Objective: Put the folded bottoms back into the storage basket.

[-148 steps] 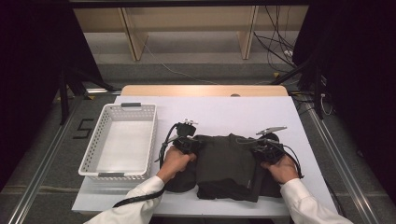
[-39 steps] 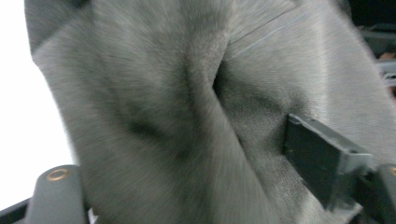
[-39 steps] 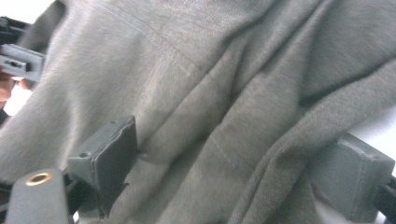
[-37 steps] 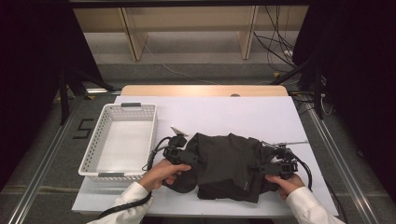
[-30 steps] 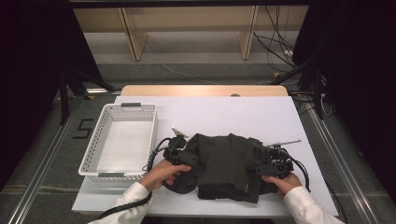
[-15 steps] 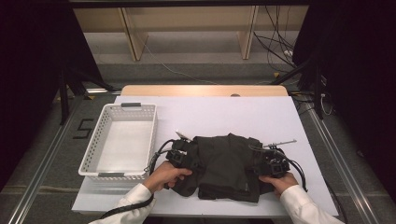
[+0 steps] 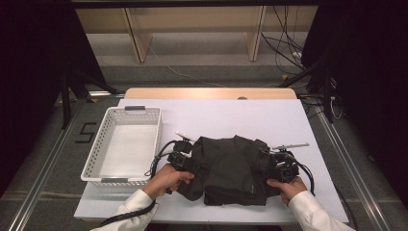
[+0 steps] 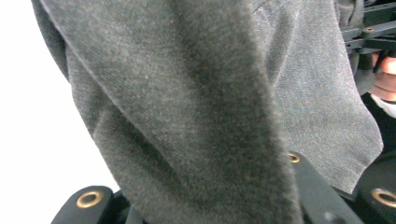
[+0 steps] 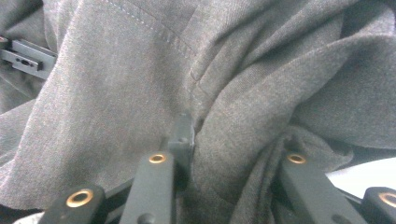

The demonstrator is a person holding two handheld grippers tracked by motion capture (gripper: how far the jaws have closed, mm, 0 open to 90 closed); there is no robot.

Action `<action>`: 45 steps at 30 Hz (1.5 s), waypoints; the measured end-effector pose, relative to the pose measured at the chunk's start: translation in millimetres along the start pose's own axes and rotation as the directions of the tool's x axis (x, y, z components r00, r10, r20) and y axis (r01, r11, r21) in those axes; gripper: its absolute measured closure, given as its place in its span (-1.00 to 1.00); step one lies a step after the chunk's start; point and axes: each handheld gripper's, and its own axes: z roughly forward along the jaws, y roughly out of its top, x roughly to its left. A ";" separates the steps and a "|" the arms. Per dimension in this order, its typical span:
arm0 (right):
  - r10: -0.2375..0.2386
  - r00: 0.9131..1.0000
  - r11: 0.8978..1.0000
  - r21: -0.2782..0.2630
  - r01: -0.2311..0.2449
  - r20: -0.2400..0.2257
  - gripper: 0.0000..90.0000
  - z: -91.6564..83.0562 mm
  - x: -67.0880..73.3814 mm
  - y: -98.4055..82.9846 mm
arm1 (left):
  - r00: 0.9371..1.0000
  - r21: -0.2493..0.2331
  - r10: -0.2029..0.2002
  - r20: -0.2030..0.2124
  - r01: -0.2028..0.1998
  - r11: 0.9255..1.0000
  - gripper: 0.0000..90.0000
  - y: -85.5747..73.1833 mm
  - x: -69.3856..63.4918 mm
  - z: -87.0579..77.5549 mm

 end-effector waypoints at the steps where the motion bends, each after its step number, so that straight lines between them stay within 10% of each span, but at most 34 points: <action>1: -0.005 1.000 1.000 -0.012 0.004 -0.005 0.55 -2.2 1.5 1.5 | 1.000 -0.007 0.004 0.000 -0.004 1.000 0.60 0.9 -1.5 -3.5; 13: -0.054 0.998 0.994 -0.095 0.050 -0.043 0.55 -17.9 23.6 24.4 | 0.998 -0.069 0.060 -0.013 -0.060 0.996 0.59 10.3 -11.3 -44.2; 45: -0.176 0.977 0.975 -0.160 0.156 -0.123 0.55 -0.1 108.5 117.7 | 0.994 -0.176 0.033 -0.103 -0.051 0.983 0.59 30.0 9.1 -172.1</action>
